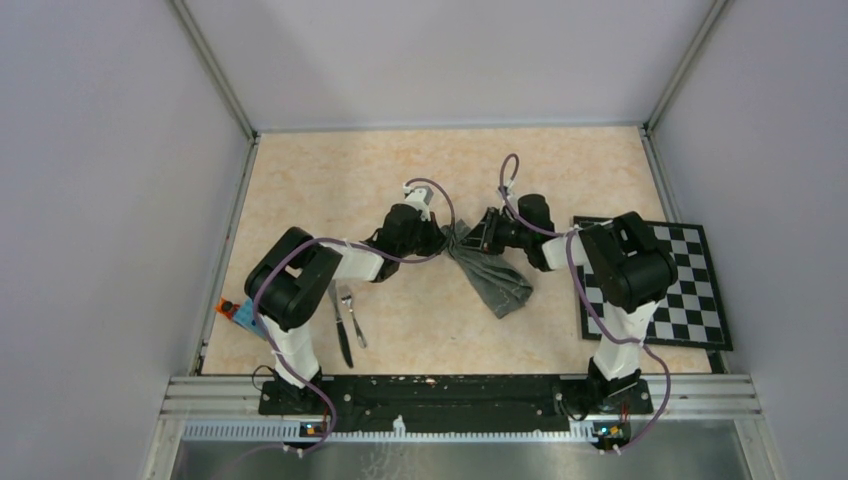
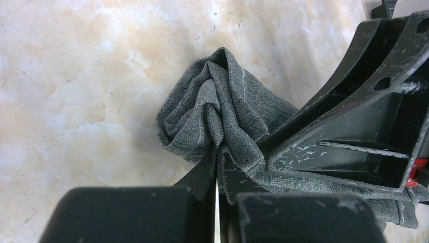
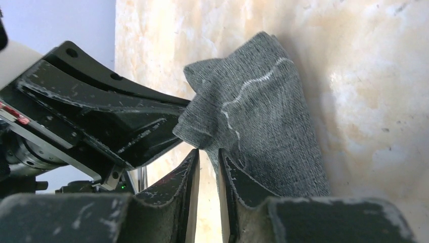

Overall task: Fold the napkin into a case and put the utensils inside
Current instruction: Grasp the top corner of the smaller rectangle folded napkin from the folded napkin.

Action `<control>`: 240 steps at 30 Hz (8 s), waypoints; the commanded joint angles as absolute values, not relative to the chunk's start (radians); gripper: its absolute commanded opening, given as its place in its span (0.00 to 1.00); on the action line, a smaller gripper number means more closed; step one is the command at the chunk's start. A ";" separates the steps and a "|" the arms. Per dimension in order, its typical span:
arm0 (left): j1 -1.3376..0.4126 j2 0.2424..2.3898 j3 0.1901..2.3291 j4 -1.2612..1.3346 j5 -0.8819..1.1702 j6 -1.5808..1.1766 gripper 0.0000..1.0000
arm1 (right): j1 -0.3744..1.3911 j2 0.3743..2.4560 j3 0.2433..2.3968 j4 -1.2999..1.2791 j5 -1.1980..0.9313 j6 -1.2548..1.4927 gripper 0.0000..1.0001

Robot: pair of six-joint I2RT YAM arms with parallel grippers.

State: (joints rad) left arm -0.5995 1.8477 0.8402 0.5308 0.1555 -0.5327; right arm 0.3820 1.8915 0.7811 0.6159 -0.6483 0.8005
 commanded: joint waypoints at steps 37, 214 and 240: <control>-0.595 1.783 0.894 0.561 0.255 -0.572 0.00 | 0.531 1.942 1.010 0.322 -0.434 0.561 0.00; -0.565 1.909 0.936 0.463 0.255 -0.716 0.00 | 0.512 1.818 0.982 0.267 -0.487 0.601 0.23; -0.580 1.851 0.980 0.429 0.294 -0.685 0.01 | 0.459 1.961 0.970 0.419 -0.574 0.697 0.00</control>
